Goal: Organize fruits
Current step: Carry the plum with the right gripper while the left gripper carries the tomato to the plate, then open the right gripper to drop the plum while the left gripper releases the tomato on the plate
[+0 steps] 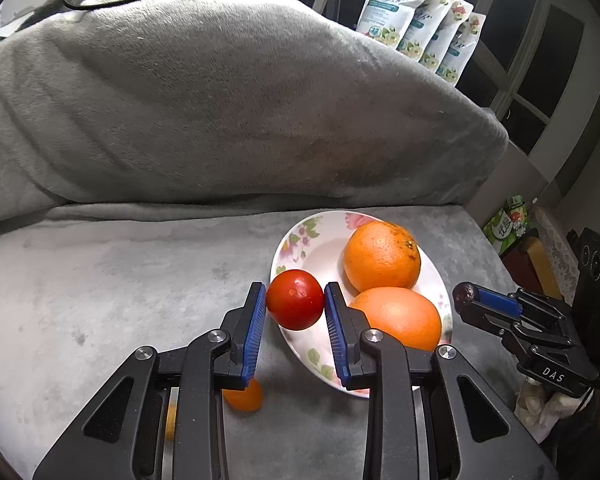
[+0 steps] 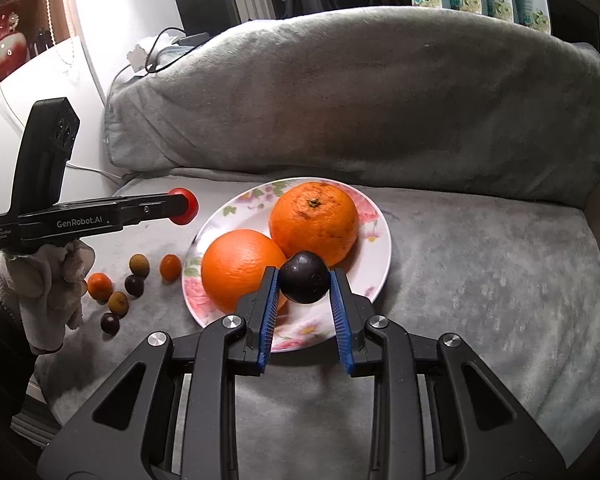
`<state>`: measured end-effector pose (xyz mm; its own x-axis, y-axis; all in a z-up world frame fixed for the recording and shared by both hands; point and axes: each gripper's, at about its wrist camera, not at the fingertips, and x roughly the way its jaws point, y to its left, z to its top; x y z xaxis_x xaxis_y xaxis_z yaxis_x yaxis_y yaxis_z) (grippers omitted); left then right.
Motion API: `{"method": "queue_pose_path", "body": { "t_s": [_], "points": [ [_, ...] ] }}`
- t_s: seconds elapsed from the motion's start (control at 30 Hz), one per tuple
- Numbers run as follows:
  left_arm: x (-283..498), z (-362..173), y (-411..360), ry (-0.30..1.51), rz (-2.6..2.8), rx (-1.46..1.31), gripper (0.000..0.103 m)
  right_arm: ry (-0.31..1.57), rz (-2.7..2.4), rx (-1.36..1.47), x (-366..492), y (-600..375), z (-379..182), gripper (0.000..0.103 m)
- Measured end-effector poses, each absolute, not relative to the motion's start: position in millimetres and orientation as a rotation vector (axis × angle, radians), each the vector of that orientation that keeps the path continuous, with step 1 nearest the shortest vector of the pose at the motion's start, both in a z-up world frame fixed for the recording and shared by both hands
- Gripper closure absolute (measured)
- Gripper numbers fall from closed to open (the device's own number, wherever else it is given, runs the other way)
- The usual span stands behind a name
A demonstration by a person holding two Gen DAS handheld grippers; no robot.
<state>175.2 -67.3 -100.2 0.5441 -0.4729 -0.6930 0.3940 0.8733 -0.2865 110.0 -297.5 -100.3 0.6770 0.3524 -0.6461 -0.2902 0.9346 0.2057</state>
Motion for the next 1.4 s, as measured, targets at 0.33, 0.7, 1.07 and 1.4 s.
{"method": "queue_pose_path", "body": {
  "t_s": [0.33, 0.7, 1.07, 1.4],
  "points": [
    [179, -103, -77, 0.866, -0.521, -0.08, 0.075, 0.76, 0.363, 0.091, 115, -299, -107, 0.076],
    [181, -103, -79, 0.871, -0.521, -0.076, 0.075, 0.775, 0.372, 0.087, 117, -297, -111, 0.076],
    [183, -104, -81, 0.871, -0.525, -0.079, 0.074, 0.773, 0.378, 0.076, 117, -294, -112, 0.075],
    [183, -101, -80, 0.866, -0.522, -0.084, 0.056, 0.745, 0.374, 0.074, 115, -295, -108, 0.044]
  ]
}}
